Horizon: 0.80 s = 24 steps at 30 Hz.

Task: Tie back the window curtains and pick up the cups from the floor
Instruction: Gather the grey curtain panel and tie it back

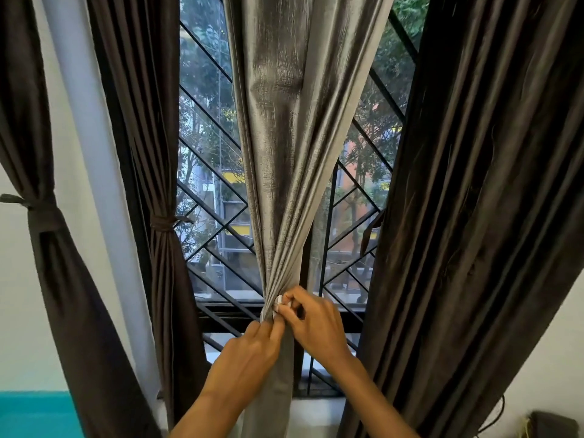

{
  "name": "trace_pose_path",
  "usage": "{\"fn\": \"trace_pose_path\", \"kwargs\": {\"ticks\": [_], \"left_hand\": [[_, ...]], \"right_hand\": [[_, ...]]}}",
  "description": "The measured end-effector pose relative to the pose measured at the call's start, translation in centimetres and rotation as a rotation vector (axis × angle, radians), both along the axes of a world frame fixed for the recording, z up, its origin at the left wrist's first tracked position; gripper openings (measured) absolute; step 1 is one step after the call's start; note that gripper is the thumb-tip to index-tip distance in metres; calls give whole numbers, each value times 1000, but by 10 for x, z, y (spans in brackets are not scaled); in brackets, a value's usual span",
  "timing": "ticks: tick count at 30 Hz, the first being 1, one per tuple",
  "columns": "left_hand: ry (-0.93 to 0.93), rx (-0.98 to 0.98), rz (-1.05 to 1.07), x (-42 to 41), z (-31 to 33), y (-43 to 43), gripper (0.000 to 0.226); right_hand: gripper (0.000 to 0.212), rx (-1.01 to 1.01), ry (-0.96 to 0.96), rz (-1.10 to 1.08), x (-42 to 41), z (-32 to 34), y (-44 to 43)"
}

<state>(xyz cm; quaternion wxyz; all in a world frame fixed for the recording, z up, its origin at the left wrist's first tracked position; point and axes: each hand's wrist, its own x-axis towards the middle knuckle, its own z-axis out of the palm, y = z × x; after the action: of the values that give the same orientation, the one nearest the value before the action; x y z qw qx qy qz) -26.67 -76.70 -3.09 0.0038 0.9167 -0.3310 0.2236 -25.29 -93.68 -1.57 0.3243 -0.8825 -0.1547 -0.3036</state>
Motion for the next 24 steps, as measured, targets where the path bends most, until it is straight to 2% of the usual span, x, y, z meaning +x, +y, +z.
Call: {"fn": "trace_pose_path", "kwargs": {"ticks": [3, 5, 9, 12, 19, 22, 24], "left_hand": [[143, -130, -40, 0, 11, -3, 38], [181, -257, -70, 4, 19, -1, 26], [229, -289, -121, 9, 40, 3, 20], [256, -295, -134, 13, 46, 1, 25], [324, -294, -123, 29, 40, -1, 17], [330, -297, -117, 32, 37, -4, 14], [332, -316, -115, 35, 34, -7, 11]], "right_hand": [[14, -27, -15, 23, 0, -10, -5], [24, -63, -4, 36, -2, -14, -9], [41, -177, 49, 82, -7, -12, -14], [49, -287, 75, 74, -8, -10, -17], [44, -428, 134, 18, -3, -10, -18], [48, -448, 140, -41, 1, -12, -12], [43, -440, 134, -71, 4, -13, -7]]}}
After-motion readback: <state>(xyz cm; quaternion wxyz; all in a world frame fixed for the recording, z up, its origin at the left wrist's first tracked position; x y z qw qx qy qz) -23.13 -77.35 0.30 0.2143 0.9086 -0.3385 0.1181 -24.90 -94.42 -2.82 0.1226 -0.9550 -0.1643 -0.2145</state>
